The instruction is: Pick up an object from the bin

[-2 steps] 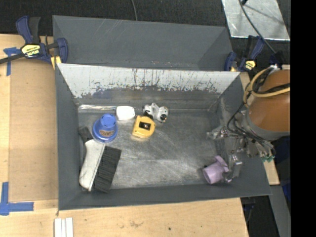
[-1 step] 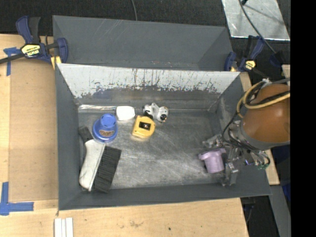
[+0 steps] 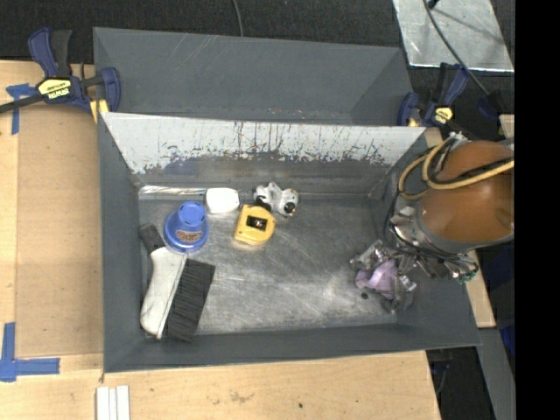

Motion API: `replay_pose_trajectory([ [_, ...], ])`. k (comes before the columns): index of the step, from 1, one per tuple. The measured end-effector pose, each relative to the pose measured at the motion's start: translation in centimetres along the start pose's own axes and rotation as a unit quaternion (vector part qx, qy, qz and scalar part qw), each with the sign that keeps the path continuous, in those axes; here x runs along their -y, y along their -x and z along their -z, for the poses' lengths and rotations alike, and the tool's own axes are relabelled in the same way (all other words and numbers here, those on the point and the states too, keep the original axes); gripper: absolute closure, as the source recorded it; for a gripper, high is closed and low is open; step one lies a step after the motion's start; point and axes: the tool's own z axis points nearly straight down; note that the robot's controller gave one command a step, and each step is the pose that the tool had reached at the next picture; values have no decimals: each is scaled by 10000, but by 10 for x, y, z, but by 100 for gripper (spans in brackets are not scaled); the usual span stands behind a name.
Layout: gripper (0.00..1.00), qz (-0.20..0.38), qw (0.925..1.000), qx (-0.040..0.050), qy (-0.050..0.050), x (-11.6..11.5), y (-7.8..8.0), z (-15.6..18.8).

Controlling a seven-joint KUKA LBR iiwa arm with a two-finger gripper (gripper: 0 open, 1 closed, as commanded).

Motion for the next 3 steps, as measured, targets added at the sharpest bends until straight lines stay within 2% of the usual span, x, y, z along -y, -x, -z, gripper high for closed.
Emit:
replay_pose_trajectory([
  [1, 100, 0, 10000, 0, 0, 0, 0, 0],
  [2, 100, 582, 9983, -53, 20, -57, 46, 107],
  [3, 100, 579, 9983, -54, 21, -57, 46, 107],
])
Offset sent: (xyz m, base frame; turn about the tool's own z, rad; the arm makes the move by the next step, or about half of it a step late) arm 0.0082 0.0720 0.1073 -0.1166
